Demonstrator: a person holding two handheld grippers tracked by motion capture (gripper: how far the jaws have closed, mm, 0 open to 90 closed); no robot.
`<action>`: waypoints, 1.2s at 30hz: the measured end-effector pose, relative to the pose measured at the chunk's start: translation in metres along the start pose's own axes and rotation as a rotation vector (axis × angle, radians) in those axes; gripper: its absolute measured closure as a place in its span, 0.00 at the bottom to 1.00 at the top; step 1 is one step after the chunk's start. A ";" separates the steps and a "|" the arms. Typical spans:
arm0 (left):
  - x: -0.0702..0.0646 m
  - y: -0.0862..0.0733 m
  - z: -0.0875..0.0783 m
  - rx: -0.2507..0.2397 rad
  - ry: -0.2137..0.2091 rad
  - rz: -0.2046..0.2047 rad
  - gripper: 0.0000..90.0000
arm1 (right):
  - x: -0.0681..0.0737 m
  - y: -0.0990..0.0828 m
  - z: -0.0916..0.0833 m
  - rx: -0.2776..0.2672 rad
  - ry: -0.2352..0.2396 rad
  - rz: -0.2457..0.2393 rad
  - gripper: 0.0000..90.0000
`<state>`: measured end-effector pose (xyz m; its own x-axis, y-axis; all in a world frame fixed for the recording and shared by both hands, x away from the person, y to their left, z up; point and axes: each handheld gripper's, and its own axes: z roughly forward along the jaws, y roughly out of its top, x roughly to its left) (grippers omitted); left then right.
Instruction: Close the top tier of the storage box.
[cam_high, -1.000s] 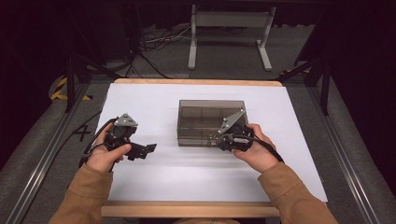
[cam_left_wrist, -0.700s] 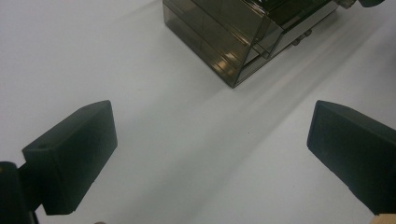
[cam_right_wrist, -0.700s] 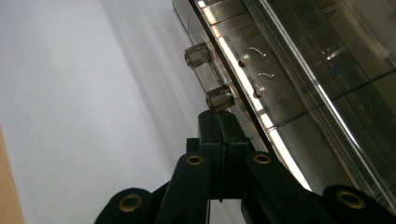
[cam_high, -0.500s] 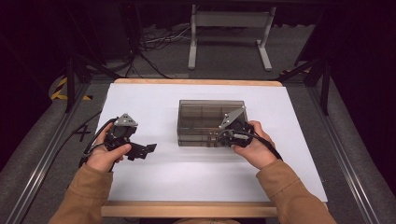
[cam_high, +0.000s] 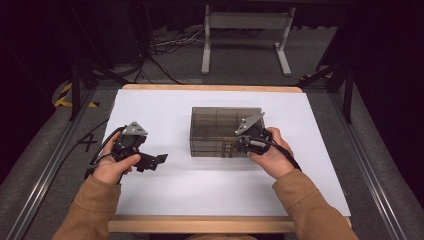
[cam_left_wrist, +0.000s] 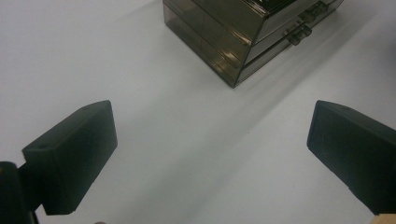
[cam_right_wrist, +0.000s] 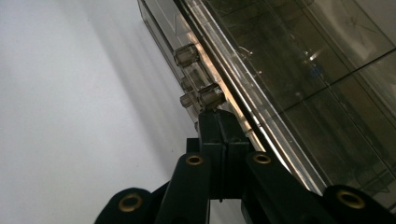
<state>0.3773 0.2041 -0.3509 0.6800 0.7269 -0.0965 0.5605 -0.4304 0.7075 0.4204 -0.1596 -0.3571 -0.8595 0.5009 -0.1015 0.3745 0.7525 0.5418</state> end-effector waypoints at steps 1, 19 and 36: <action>0.000 0.000 0.000 -0.001 -0.001 0.000 0.02 | 0.000 0.000 0.000 -0.003 -0.009 0.003 1.00; 0.001 0.000 0.000 -0.001 -0.001 0.001 0.02 | 0.002 -0.004 -0.004 -0.002 -0.018 0.011 0.99; 0.001 -0.003 0.000 0.009 0.005 -0.008 0.02 | 0.009 -0.022 -0.040 -0.080 0.066 0.027 0.70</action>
<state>0.3764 0.2063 -0.3533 0.6727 0.7334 -0.0986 0.5705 -0.4292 0.7002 0.3903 -0.1887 -0.3361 -0.8714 0.4895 -0.0327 0.3712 0.7014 0.6085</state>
